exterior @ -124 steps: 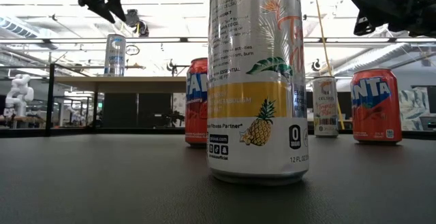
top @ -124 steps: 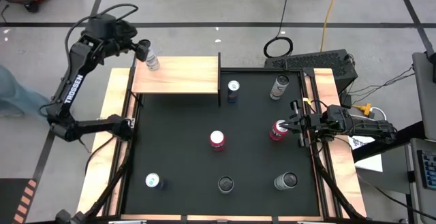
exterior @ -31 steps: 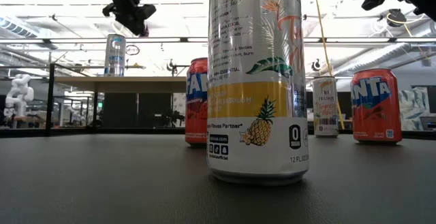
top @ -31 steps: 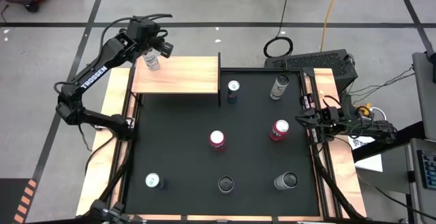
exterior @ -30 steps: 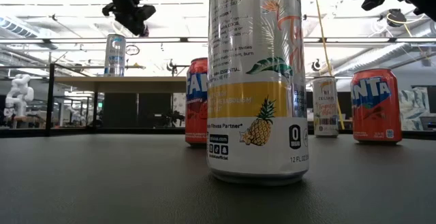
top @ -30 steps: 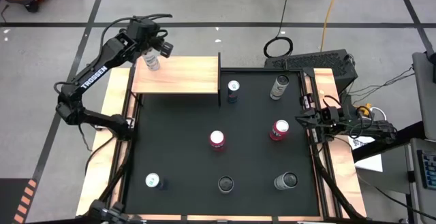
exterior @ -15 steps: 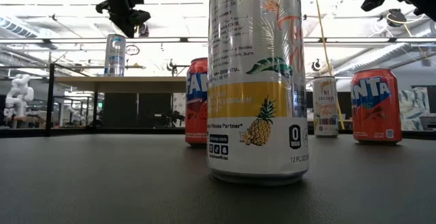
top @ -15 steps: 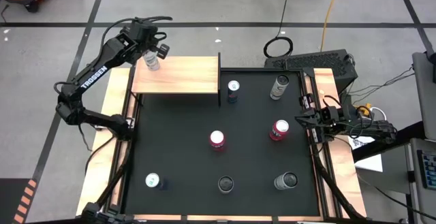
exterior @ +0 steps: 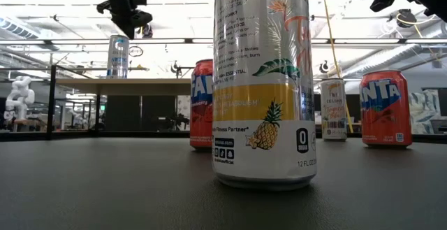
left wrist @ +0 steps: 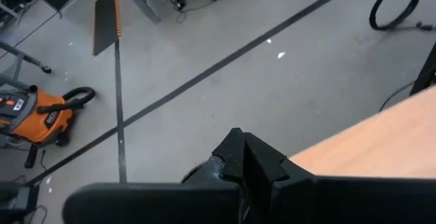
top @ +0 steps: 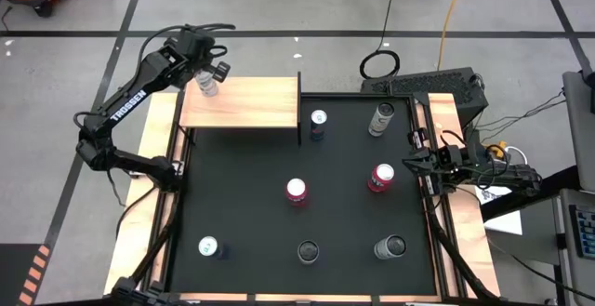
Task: Place canned beverage on shelf
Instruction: Put the left white-blue soda can on the shelf
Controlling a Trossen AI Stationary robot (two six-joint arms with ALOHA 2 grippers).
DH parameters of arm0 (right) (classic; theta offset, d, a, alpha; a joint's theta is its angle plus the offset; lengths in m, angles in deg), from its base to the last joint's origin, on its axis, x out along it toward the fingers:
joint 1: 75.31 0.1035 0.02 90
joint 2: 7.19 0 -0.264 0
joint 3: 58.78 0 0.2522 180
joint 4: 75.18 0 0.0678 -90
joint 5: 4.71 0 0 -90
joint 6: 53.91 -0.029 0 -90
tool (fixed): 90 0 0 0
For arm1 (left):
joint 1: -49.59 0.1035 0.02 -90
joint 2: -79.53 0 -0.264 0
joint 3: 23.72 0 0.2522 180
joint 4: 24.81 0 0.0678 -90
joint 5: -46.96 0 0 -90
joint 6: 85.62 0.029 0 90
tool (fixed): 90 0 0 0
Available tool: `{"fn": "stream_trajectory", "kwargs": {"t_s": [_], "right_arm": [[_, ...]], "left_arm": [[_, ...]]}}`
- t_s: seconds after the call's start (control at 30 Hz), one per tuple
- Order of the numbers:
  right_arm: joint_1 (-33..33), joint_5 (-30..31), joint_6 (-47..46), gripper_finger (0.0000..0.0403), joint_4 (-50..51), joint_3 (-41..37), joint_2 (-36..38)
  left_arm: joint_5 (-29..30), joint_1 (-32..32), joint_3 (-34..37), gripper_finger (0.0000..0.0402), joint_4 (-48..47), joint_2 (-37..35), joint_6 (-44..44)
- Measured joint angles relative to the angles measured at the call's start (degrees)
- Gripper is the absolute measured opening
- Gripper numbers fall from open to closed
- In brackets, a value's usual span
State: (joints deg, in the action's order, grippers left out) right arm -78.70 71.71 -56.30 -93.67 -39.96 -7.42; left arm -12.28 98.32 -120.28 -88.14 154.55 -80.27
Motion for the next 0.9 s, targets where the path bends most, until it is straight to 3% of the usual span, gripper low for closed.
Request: {"fn": "stream_trajectory", "kwargs": {"t_s": [0.9], "right_arm": [[0.00, 0.00, 0.00, 0.0000, -0.02, 0.00, 0.00]], "left_arm": [[-0.17, -1.25, -0.07, 0.0001, -4.55, -0.13, -0.11]]}}
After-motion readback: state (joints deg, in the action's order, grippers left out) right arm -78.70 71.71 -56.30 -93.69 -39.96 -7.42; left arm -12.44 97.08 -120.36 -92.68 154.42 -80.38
